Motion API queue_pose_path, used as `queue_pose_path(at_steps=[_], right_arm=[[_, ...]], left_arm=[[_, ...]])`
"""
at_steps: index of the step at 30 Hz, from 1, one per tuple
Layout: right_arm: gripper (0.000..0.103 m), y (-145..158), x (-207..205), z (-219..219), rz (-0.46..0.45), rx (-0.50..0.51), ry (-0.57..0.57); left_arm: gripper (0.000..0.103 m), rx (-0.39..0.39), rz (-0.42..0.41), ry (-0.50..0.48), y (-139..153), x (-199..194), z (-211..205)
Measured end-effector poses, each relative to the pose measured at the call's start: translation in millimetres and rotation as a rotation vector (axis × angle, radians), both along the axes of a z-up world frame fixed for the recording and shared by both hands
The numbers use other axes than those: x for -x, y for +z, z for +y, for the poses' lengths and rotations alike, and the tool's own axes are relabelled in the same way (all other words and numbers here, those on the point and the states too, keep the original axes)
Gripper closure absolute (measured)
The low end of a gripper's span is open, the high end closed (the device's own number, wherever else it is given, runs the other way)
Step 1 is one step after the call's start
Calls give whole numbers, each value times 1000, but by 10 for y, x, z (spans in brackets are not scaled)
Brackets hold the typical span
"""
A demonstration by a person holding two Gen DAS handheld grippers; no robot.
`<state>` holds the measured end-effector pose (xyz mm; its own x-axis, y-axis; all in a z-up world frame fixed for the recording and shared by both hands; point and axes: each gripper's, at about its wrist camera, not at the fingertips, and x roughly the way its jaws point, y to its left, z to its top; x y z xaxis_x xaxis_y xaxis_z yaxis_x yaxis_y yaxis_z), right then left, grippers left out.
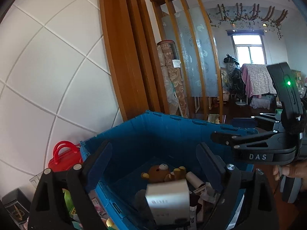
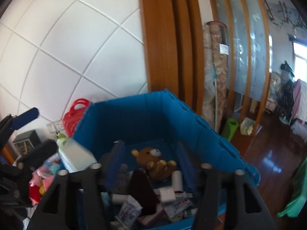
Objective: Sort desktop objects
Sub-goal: 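Carry both white boxes over the blue crate and open both tools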
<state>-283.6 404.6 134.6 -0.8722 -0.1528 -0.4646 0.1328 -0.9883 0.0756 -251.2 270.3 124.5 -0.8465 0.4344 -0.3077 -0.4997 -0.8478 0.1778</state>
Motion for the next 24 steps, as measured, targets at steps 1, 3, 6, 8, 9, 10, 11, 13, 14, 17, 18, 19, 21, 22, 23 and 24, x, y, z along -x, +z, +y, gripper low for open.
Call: queue_pose_path(at_steps=[1,3,6,8,9,10,11,13,14,17,18,19,21,22,23,24], right_arm=[[29,-14,31,45,-6,4,1],[29,-22,68,99,-11,11,10],[29,-14,78,195,4,22,15],[29,-7,34,229,13,40,22],[29,-13,7,223,15,42,23],[28,-29,-1,242,16,44,25],[27,-45,-24,246,15,48,29],[22,-83,-51,245,11,54,39],[21,-99,-84,238,13,54,41],[19,-145,-165,208,14,59,60],[18,-162,-194,196,14,59,65],[17,-171,-223,179,15,60,72],[15,-196,-268,144,13,64,90],[15,-206,-300,125,15,69,100],[14,-218,-323,116,16,73,108],[13,-226,-350,98,17,77,116]], left_arm=[[11,-8,-8,-1,9,3,9],[8,-10,-14,19,27,22,45],[8,7,8,70,-2,7,49],[8,22,19,104,-50,-55,18],[8,24,25,114,-77,-97,9],[8,28,25,128,-87,-108,4],[8,34,23,146,-91,-118,-5],[8,28,30,178,-100,-140,-56],[8,22,30,191,-111,-148,-69],[8,21,36,246,-143,-212,-145],[8,25,36,265,-153,-231,-180],[8,30,35,285,-165,-247,-212],[8,23,37,318,-181,-307,-295],[8,22,37,335,-194,-316,-341],[8,22,37,352,-206,-341,-379],[8,21,34,367,-222,-364,-433]])
